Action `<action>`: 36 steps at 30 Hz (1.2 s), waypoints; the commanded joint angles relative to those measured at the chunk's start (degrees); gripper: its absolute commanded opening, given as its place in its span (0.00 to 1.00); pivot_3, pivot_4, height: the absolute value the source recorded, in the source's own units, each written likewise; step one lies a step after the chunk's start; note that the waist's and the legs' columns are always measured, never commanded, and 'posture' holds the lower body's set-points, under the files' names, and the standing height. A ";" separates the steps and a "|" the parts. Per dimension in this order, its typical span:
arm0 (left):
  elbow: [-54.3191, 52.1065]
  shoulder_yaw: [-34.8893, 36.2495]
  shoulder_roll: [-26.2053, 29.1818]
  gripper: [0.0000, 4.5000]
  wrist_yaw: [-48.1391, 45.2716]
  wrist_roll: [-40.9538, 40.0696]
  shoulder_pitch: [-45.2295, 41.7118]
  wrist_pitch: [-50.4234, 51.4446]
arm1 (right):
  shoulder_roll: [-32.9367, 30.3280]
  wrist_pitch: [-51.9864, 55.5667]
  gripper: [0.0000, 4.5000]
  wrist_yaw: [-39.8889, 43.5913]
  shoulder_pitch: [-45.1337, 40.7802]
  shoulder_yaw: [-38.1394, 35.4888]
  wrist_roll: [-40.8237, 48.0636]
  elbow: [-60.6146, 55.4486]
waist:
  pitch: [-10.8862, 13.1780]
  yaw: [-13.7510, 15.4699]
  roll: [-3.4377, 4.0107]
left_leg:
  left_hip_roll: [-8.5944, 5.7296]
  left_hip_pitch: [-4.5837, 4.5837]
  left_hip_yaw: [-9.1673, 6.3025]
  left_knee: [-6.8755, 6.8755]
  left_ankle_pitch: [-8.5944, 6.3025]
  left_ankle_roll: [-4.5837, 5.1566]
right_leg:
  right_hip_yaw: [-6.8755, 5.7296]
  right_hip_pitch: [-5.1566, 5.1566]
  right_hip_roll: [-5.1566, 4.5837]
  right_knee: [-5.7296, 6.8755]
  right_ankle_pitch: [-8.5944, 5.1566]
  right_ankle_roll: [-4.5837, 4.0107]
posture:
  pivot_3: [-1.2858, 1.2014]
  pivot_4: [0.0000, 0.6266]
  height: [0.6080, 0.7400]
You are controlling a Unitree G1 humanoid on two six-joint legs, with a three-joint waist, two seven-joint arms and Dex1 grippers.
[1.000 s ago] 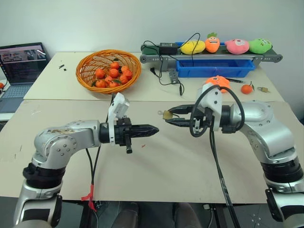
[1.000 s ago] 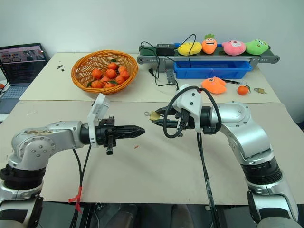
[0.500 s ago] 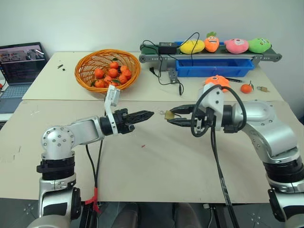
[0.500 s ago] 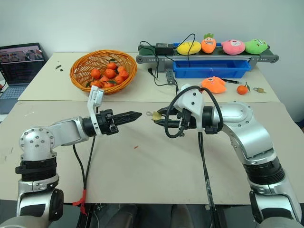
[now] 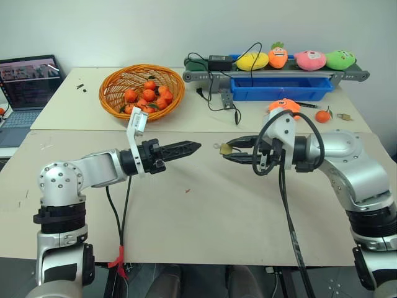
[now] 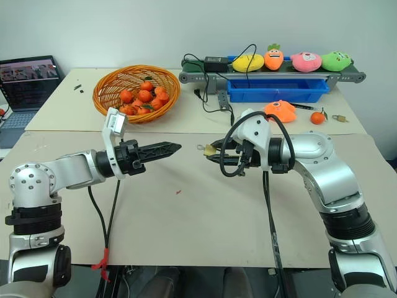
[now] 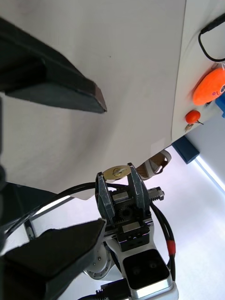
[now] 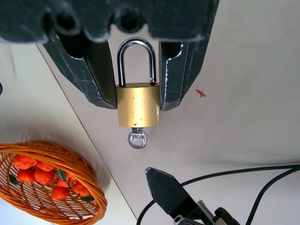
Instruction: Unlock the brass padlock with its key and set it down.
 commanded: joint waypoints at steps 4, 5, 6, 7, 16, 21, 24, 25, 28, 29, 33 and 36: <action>-0.24 -1.40 -2.56 0.85 1.77 -3.63 -1.51 -1.57 | 1.55 -0.20 0.21 -0.29 -1.05 -1.00 1.44 -3.28 | 0.00 -0.13 0.00 | 0.01 0.00 -0.01 0.00 0.00 0.00 | 0.01 -0.01 0.00 0.00 0.00 0.01 | 0.52 0.24 1.00; 0.00 -1.57 -3.00 0.85 2.38 -3.98 -1.68 -1.80 | 1.79 -0.01 0.21 -0.38 -1.11 -0.89 1.53 -3.53 | 0.00 -0.15 0.00 | 0.01 0.00 -0.01 0.00 0.00 0.00 | 0.02 -0.01 0.00 0.00 0.00 0.01 | 0.52 0.24 1.00; 0.22 -1.71 -3.22 0.85 2.79 -4.28 -1.80 -1.99 | 1.96 0.08 0.21 -0.45 -1.18 -0.80 1.53 -3.60 | 0.00 -0.14 0.00 | 0.01 0.00 -0.02 0.00 0.00 0.00 | 0.02 -0.01 0.00 0.00 0.01 0.01 | 0.52 0.24 1.00; 0.08 -2.07 -3.44 0.85 3.06 -4.72 -1.87 -2.06 | 2.07 0.13 0.21 -0.51 -1.18 -0.71 1.50 -3.66 | 0.00 -0.11 0.00 | 0.01 0.01 -0.02 0.00 0.00 0.00 | 0.02 -0.01 0.00 0.00 0.01 0.02 | 0.52 0.24 1.00; -1.17 -4.08 -3.83 0.85 3.97 -6.48 -1.37 -2.78 | 2.40 0.62 0.21 -0.86 -1.24 -0.36 1.55 -4.60 | 0.00 -0.12 0.00 | 0.00 0.01 -0.01 0.02 0.00 0.00 | 0.04 -0.01 0.00 0.00 0.03 0.05 | 0.52 0.24 1.00; -2.82 -5.72 -5.39 0.85 6.11 -8.54 -0.48 -3.69 | 2.48 1.25 0.21 -0.94 -1.33 -0.43 1.78 -5.33 | 0.00 -0.04 0.00 | 0.00 0.00 -0.01 0.03 0.00 -0.01 | 0.04 0.00 0.00 -0.01 0.03 0.06 | 0.52 0.24 1.00; -2.85 -6.18 -5.97 0.85 7.73 -9.72 -0.31 -4.89 | 2.44 1.59 0.21 -0.92 -1.40 -0.54 1.80 -5.68 | 0.00 -0.04 0.00 | 0.00 0.00 -0.02 0.02 0.00 -0.01 | 0.05 0.00 0.00 -0.01 0.03 0.06 | 0.52 0.24 1.00; -2.78 -6.36 -6.11 0.85 8.13 -9.97 -0.34 -5.26 | 2.40 1.77 0.21 -0.94 -1.53 -0.64 1.90 -5.81 | 0.00 -0.05 0.00 | 0.00 0.00 -0.02 0.02 0.00 -0.01 | 0.05 0.00 0.00 0.00 0.03 0.06 | 0.52 0.24 1.00; -2.84 -6.97 -6.45 0.85 8.80 -10.30 -0.50 -5.93 | 2.37 2.15 0.21 -1.02 -2.01 -0.84 2.05 -5.97 | 0.00 -0.07 0.00 | 0.00 0.02 -0.01 0.03 0.00 -0.01 | 0.06 0.00 0.00 0.00 0.04 0.06 | 0.52 0.24 1.00; -2.88 -7.08 -6.50 0.85 8.97 -10.43 -0.56 -6.09 | 2.34 2.23 0.21 -1.01 -2.09 -0.89 2.07 -5.99 | 0.00 -0.05 0.00 | 0.00 0.02 -0.01 0.03 0.00 -0.01 | 0.06 0.00 0.00 0.01 0.03 0.05 | 0.52 0.24 1.00; -2.56 -7.15 -6.17 0.80 9.22 -10.80 -0.95 -6.86 | 2.19 2.31 0.21 -0.94 -2.22 -0.94 1.91 -5.84 | 0.00 -0.02 0.00 | -0.01 0.01 0.00 0.04 0.00 -0.01 | 0.06 0.01 0.00 0.00 0.04 0.05 | 0.52 0.24 1.00; -2.38 -7.14 -5.91 0.60 9.39 -11.11 -1.06 -7.31 | 2.04 2.40 0.21 -0.92 -2.17 -1.13 1.83 -5.82 | 0.00 -0.04 0.00 | -0.01 0.01 0.01 0.03 0.00 -0.01 | 0.06 0.00 0.00 0.00 0.04 0.05 | 0.52 0.24 1.00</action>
